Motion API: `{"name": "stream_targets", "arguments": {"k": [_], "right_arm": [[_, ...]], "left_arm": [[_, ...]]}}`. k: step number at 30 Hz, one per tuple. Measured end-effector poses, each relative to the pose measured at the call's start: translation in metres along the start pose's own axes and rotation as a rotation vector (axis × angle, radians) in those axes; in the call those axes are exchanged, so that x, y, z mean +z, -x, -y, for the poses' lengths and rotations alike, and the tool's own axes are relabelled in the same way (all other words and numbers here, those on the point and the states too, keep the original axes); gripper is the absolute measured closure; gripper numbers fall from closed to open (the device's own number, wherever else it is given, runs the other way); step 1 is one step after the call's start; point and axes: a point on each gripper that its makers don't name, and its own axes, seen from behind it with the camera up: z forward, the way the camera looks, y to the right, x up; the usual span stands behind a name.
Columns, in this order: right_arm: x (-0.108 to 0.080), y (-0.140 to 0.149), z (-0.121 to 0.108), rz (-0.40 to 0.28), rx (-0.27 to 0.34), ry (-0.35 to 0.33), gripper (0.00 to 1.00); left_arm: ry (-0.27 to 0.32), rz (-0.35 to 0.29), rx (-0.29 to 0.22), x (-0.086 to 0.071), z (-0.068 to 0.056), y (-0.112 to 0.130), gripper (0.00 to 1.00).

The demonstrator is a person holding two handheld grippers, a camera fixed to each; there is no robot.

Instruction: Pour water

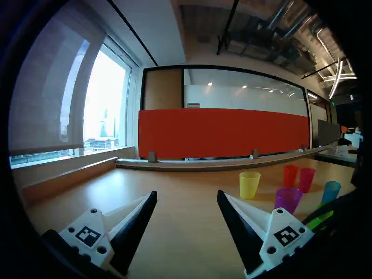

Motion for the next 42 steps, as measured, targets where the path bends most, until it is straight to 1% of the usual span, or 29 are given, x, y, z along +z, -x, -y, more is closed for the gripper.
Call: {"name": "stream_targets", "arguments": {"k": [6,9,15,21,27,30,33,42], "right_arm": [[0.012,0.02,0.008,0.014,0.061,-0.024,0.0],[0.015,0.031,0.015,0.028,0.07,-0.037,0.0],[0.016,0.048,0.029,0.049,0.062,-0.057,0.01],[0.019,0.063,0.03,0.075,0.079,-0.057,0.01],[0.023,0.073,0.025,0.091,0.111,-0.049,0.01],[0.024,0.075,0.024,0.097,0.115,-0.049,0.0],[0.024,0.076,0.025,0.1,0.106,-0.051,0.01],[0.023,0.077,0.035,0.101,0.055,-0.064,0.0]], "left_arm": [[0.0,0.0,0.0,0.0,0.0,0.0,0.04],[0.0,0.0,0.0,0.0,0.0,0.0,0.04],[0.0,0.0,0.0,0.0,0.0,0.0,0.04],[0.0,0.0,0.0,-0.001,0.0,0.0,0.04],[0.0,0.0,0.0,-0.001,0.001,0.0,0.04],[0.0,0.0,0.0,-0.001,0.001,0.0,0.04],[0.0,0.0,0.0,-0.002,0.0,0.0,0.04],[0.0,0.0,0.0,-0.001,0.001,0.0,0.04]]}}
